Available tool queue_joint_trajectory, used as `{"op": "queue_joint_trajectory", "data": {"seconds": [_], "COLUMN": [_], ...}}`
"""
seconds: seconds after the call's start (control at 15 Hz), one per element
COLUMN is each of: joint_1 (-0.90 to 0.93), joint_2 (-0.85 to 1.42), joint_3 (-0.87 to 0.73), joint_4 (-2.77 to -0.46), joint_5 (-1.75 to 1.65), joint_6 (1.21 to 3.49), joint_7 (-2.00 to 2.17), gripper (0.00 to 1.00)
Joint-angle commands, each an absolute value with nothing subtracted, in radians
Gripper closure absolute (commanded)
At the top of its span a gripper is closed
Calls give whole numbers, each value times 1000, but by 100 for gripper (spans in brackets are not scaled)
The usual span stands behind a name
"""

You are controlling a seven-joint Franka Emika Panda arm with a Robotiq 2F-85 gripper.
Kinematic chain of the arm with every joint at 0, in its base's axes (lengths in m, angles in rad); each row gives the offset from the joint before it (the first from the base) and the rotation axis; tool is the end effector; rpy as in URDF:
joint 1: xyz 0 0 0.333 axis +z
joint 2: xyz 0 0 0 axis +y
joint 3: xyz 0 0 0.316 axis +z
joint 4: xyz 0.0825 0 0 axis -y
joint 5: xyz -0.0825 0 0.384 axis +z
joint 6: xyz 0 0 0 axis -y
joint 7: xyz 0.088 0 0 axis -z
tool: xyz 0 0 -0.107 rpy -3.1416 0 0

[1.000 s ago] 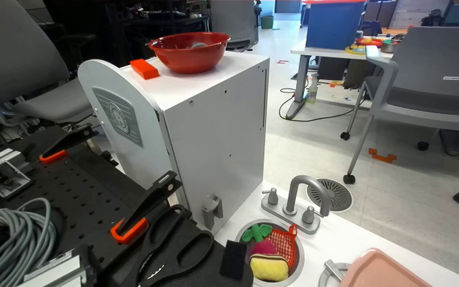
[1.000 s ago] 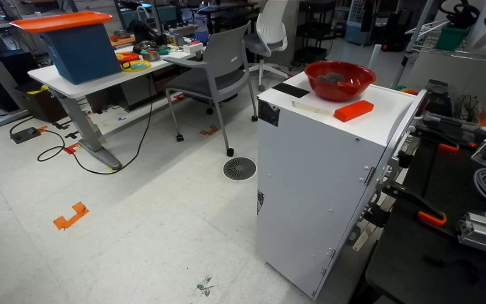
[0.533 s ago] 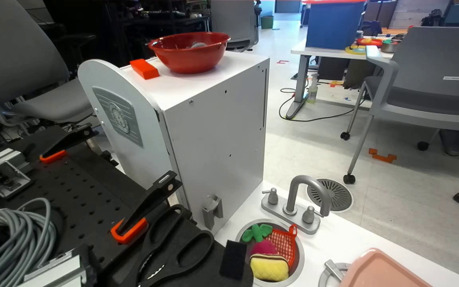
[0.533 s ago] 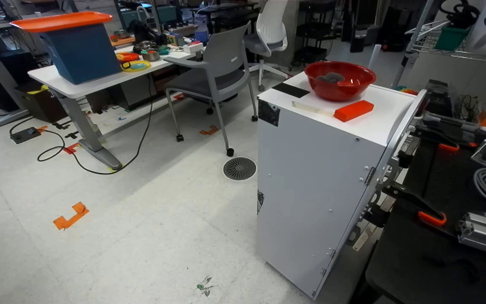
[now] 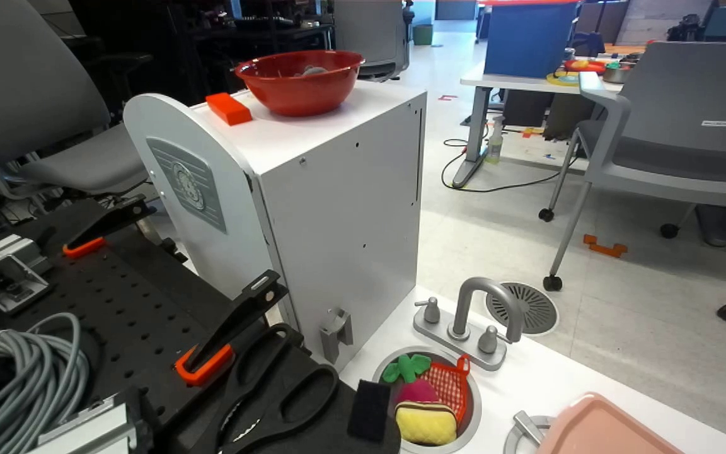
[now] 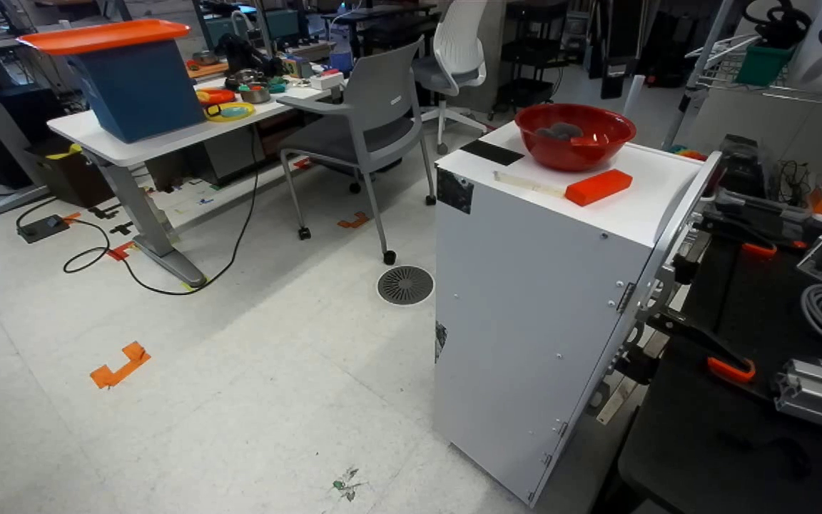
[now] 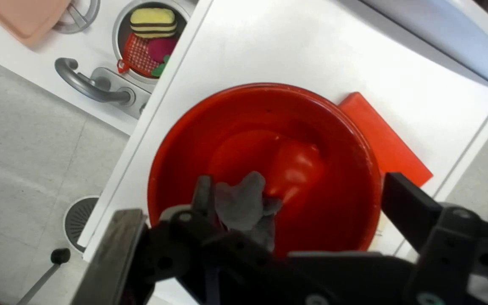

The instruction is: Take the grey out of the red bowl

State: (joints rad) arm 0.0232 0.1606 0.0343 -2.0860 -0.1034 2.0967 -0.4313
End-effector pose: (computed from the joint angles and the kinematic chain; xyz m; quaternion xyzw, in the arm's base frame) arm 0.5538 0.0266 0.3372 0.9593 0.2693 -0.0808 0.0253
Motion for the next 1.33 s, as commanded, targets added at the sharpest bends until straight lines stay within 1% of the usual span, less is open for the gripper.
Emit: {"op": "queue_joint_trajectory", "data": {"seconds": [0.0,0.73,1.27], "joint_1": [6,-4,43], "joint_2": [227,394,351], "joint_3": [18,17,40], "joint_4": [-2028,-1830,-1809], "joint_5": [-163,-158,-191], "joint_6": [2059,1951,1962], "joint_7": [-405,-345,-304], "gripper": [0,0,0]}}
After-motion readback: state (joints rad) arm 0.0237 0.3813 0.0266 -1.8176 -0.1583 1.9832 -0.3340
